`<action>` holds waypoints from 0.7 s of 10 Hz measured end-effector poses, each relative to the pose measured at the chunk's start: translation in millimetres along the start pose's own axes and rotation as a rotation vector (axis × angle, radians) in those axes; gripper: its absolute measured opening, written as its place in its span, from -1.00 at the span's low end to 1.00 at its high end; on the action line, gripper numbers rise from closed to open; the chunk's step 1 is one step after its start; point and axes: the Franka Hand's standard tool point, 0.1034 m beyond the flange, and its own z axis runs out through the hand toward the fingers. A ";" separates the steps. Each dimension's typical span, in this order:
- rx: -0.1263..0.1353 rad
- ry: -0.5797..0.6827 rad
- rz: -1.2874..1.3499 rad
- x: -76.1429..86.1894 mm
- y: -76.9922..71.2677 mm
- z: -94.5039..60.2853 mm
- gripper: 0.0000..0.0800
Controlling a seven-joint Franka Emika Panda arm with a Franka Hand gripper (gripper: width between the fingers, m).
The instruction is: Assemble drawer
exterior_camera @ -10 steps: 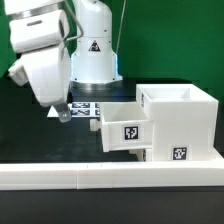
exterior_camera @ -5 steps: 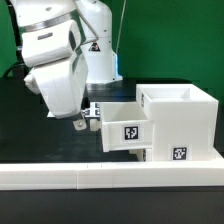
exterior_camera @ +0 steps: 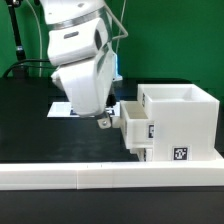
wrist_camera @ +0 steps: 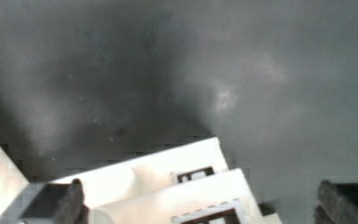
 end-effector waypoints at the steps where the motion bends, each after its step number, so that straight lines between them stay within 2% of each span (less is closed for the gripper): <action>1: 0.006 0.002 0.006 10.3 -2.3 3.8 0.62; 2: 0.009 0.004 0.013 20.6 -4.4 6.9 0.62; 5: -0.001 0.001 0.069 22.4 -3.4 6.3 0.62; 7: 0.004 -0.007 0.096 0.1 -11.9 -2.9 0.62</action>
Offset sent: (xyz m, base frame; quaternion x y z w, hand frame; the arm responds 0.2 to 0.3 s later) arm 0.0011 0.0220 0.0000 -0.0037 -0.0034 0.0351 0.9994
